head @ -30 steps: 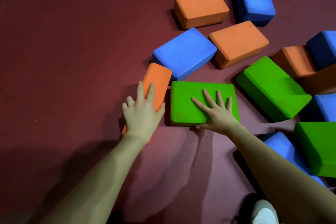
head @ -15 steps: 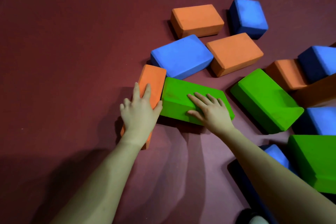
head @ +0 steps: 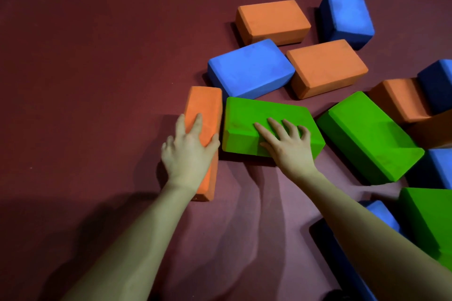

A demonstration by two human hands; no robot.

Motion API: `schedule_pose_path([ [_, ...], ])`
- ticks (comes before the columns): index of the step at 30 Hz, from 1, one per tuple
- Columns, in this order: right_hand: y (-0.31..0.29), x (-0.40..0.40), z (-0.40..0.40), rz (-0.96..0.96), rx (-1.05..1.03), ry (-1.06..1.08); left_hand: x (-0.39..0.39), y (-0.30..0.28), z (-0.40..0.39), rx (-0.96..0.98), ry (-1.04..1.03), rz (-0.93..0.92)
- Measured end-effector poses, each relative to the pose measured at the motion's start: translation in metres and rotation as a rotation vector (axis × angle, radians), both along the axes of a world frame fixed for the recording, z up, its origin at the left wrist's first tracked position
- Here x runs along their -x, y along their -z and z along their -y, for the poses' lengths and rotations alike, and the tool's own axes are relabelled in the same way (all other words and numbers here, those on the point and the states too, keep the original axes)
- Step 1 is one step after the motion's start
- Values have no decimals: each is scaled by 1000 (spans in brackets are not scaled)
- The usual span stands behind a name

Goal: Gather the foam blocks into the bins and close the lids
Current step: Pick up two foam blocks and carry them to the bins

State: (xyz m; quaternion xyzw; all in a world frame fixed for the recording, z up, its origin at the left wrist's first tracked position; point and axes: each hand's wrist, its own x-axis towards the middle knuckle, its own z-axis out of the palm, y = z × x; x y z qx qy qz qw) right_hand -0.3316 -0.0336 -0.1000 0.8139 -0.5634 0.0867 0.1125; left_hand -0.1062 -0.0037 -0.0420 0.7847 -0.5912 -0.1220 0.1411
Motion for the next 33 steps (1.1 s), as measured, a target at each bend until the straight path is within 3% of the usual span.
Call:
schedule_pose_path([
  [5, -4, -8, 20, 60, 40, 40, 3, -7, -14, -49, -36, 43],
  [11, -27, -10, 46, 104, -62, 77, 7, -15, 5, -31, -85, -65],
  [18, -35, 5, 56, -126, -215, -84, 11, -15, 10, 1, -76, -40],
  [24, -41, 7, 49, -69, -100, -209, 9, -29, 9, 23, -81, -18],
  [28, -80, 6, 33, 52, -133, -154, 13, -75, 11, 58, -71, 0],
  [33, -189, 13, 28, 163, -192, -67, 25, -179, 20, 71, -74, -3],
])
